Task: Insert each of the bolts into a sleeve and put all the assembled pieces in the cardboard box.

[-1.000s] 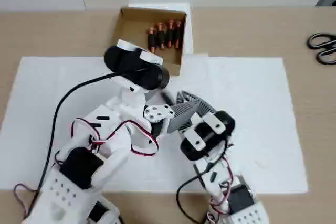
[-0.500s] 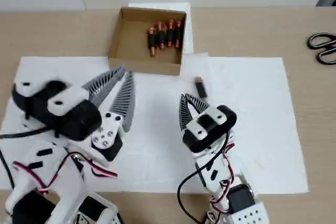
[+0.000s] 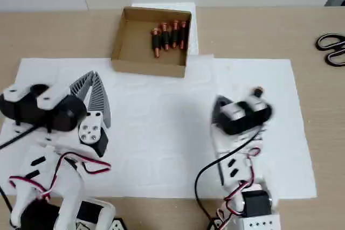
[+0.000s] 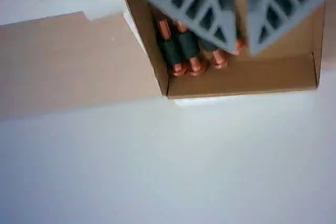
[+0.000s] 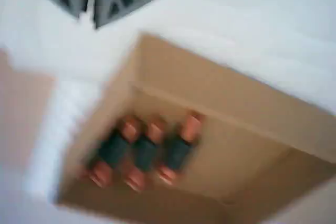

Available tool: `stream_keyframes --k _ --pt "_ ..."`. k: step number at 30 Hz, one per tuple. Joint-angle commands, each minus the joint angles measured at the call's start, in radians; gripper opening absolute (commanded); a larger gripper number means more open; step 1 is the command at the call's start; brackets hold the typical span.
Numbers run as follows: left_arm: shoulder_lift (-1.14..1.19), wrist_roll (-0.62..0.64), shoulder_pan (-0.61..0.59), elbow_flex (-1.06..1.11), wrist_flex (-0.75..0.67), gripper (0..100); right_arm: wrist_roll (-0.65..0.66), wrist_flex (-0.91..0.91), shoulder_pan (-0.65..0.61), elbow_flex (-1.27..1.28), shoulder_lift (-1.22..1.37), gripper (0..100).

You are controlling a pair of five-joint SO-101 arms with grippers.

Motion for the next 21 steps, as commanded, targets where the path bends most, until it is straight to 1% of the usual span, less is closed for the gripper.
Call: stream_keyframes --k 1,5,7,9,10,13,17,19,21 --pt "0.044 0.075 -0.012 -0.01 -0.003 1 -0.074 0.206 0.11 -0.098 -0.002 0.4" --pt "0.169 0.169 -0.011 -0.045 -0.034 1 -0.074 0.338 0.22 -0.115 -0.001 0.4" --pt "0.241 0.209 -0.008 -0.081 -0.034 1 -0.078 0.36 0.295 -0.114 0.016 0.4" --pt "0.313 0.233 -0.008 -0.117 -0.031 1 -0.084 0.352 0.374 -0.115 0.065 0.4" --pt "0.347 0.235 -0.008 -0.137 -0.031 1 -0.107 0.332 0.407 -0.117 0.099 0.4" --pt "0.423 0.236 -0.008 -0.185 -0.031 1 -0.21 0.277 0.476 -0.143 0.239 0.4" --pt "0.46 0.236 -0.008 -0.226 -0.031 1 -0.281 0.266 0.493 -0.219 0.475 0.4" --pt "0.46 0.235 -0.008 -0.226 -0.031 1 -0.31 0.263 0.544 -0.258 0.604 0.7" --pt "0.46 0.233 -0.008 -0.223 -0.031 1 -0.336 0.231 0.624 -0.305 0.731 0.9"
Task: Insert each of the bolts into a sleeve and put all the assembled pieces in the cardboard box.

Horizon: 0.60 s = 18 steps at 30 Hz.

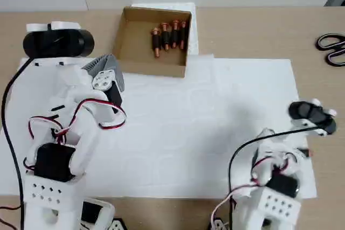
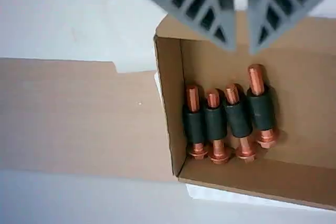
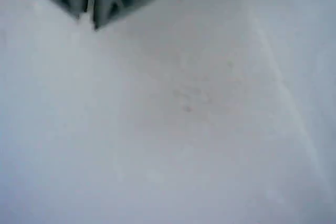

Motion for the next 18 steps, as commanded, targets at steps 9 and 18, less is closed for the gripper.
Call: stream_keyframes --k 9,18 --pt "0.009 0.003 0.0 -0.044 -0.023 1 -0.046 0.193 0.162 -0.322 0.564 24.9" --pt "0.009 0.003 0.002 -0.044 -0.028 1 -0.046 0.168 0.157 -0.341 0.555 25.3"
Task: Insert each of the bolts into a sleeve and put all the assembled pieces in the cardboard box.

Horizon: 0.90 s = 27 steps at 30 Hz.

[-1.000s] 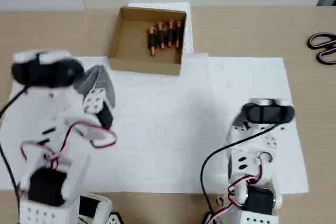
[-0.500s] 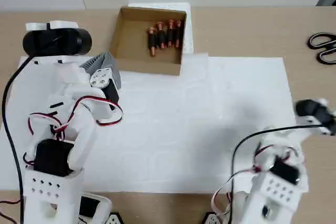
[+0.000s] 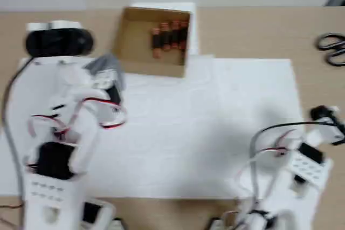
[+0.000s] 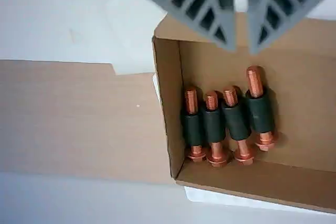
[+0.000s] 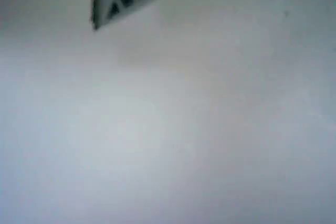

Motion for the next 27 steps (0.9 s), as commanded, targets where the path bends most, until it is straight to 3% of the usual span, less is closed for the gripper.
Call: stream_keyframes --k 1,21,27 --pt "0.002 0.003 0.002 -0.044 -0.025 1 -0.009 -0.008 0.002 -0.048 -0.01 25.3" --pt "-0.003 0.0 -0.012 -0.001 -0.02 1 -0.009 -0.016 -0.004 -0.055 -0.013 25.2" --pt "-0.104 -0.147 -0.035 0.107 -0.008 1 -0.006 -0.007 -0.166 -0.147 -0.143 21.6"
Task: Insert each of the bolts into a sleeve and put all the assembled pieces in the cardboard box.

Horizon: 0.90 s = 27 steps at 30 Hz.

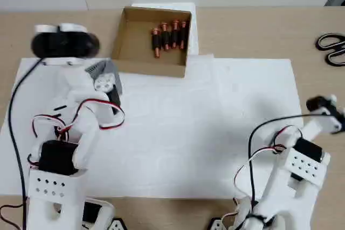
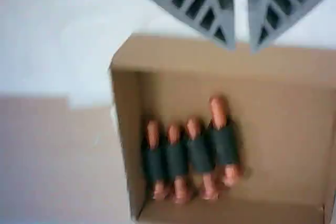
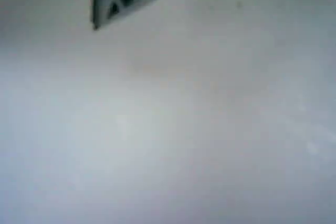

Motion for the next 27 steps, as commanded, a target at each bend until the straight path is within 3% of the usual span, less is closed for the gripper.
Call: stream_keyframes --k 1,5,10,14,17,27 --pt "-0.149 -0.044 -0.002 0.033 0.014 1 -0.005 -0.007 -0.116 -0.086 -0.15 18.0" --pt "-0.388 -0.11 -0.009 0.211 0.049 1 -0.003 0.061 -0.251 -0.087 -0.429 0.0" --pt "-0.718 -0.183 -0.011 0.527 0.02 1 0.005 0.113 -0.369 -0.046 -0.803 1.3" --pt "-0.919 -0.184 -0.011 0.745 -0.002 1 0.149 0.114 -0.427 0.066 -1.09 0.4" --pt "-0.873 -0.178 -0.041 0.788 -0.005 1 0.247 0.13 -0.427 0.11 -1.07 0.7" --pt "-0.895 -0.183 -0.218 0.975 -0.017 1 0.253 0.163 -0.42 0.247 -1.084 0.5"
